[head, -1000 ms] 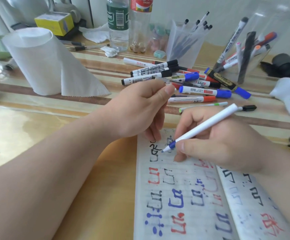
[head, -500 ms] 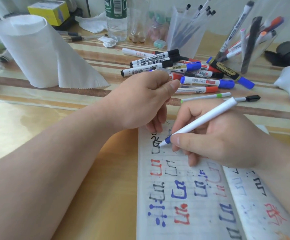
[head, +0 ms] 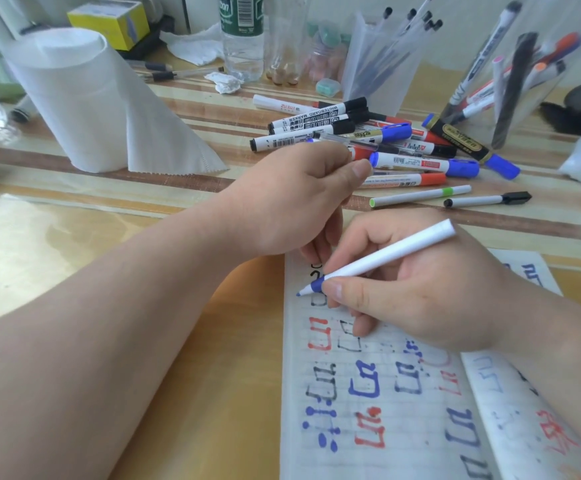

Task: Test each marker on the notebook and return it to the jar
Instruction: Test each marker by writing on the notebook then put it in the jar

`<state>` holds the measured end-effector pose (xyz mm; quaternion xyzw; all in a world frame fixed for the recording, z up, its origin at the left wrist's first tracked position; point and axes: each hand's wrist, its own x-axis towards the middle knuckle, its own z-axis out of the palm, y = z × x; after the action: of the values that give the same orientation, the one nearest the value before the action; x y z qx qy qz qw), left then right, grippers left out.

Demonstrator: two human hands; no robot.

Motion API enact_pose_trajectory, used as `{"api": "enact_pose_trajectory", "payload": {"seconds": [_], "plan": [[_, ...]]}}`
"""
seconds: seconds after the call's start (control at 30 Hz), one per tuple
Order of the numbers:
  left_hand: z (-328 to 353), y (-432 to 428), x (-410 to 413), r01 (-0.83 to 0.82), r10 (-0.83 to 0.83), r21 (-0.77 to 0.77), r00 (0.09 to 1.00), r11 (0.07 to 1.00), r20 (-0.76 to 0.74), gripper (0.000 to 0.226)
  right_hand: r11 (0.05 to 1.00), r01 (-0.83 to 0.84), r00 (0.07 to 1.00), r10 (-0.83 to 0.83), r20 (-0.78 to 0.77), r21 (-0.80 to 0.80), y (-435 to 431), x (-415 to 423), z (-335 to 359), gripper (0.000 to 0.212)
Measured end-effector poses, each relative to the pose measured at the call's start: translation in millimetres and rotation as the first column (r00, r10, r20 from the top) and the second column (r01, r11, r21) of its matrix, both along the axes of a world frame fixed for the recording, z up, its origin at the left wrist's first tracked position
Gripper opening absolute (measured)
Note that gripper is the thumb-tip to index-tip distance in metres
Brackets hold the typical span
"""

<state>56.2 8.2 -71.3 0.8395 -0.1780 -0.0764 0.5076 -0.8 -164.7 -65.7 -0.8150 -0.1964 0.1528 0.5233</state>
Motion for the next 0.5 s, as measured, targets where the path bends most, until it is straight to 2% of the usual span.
{"api": "enact_pose_trajectory", "payload": {"seconds": [0.23, 0.5], "plan": [[1.5, -1.6, -2.3, 0.001, -0.001, -0.001, 1.0, 1.0, -0.004, 0.041, 0.999, 0.027, 0.999, -0.026, 0.025, -0.037, 0.5, 0.3, 0.7, 0.009], [4.5, -1.4, -4.2, 0.005, -0.005, 0.02, 1.0, 1.0, -0.017, 0.04, 0.997, -0.032, 0.999, 0.033, 0.01, -0.074, -0.9, 1.5, 4.5, 0.006]]}}
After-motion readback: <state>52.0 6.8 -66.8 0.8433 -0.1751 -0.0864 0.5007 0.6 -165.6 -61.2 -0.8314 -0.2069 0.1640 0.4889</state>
